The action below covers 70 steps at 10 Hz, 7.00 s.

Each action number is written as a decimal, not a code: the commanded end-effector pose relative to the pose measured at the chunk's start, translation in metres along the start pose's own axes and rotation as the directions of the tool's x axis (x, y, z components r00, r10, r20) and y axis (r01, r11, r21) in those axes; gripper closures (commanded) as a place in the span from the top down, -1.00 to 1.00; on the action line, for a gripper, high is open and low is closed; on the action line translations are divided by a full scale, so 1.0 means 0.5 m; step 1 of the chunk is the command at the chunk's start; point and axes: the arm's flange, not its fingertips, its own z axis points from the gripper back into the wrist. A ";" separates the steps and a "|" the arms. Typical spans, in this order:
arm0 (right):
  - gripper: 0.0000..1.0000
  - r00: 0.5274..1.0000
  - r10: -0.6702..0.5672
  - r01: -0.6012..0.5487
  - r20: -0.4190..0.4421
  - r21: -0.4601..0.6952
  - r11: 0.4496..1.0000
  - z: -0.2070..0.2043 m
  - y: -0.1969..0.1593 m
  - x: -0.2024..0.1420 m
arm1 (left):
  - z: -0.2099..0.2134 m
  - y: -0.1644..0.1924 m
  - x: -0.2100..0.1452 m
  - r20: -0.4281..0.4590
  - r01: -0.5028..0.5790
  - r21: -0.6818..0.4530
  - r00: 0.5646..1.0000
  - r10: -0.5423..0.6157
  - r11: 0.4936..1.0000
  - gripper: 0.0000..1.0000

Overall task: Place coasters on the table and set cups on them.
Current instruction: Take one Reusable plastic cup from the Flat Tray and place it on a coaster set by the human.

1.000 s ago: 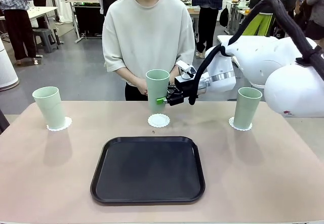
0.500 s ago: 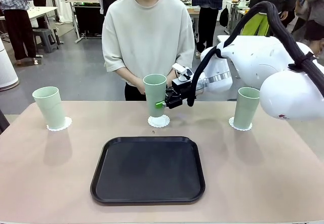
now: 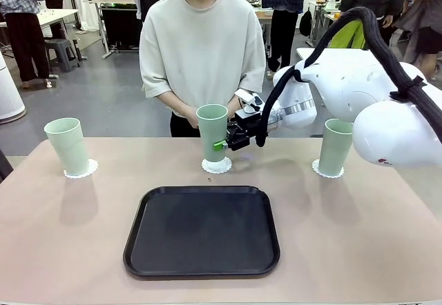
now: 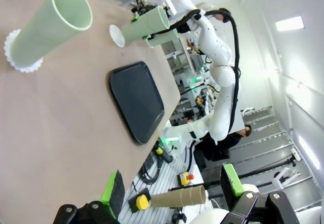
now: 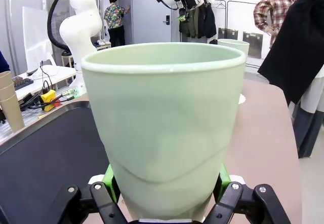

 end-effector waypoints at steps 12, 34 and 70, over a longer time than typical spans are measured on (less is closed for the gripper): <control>0.66 0.999 0.026 -0.028 0.021 0.060 0.998 0.004 -0.018 -0.053 | -0.001 -0.005 0.004 0.022 -0.013 0.004 1.000 0.013 1.000 1.00; 1.00 1.000 0.009 -0.009 0.004 0.069 0.998 0.016 -0.021 -0.072 | -0.001 -0.005 0.004 0.022 -0.013 0.004 1.000 0.013 1.000 1.00; 1.00 0.527 -0.425 0.040 -0.736 -0.478 0.877 0.097 0.280 0.357 | -0.001 -0.005 0.004 0.022 -0.013 0.004 1.000 0.013 1.000 1.00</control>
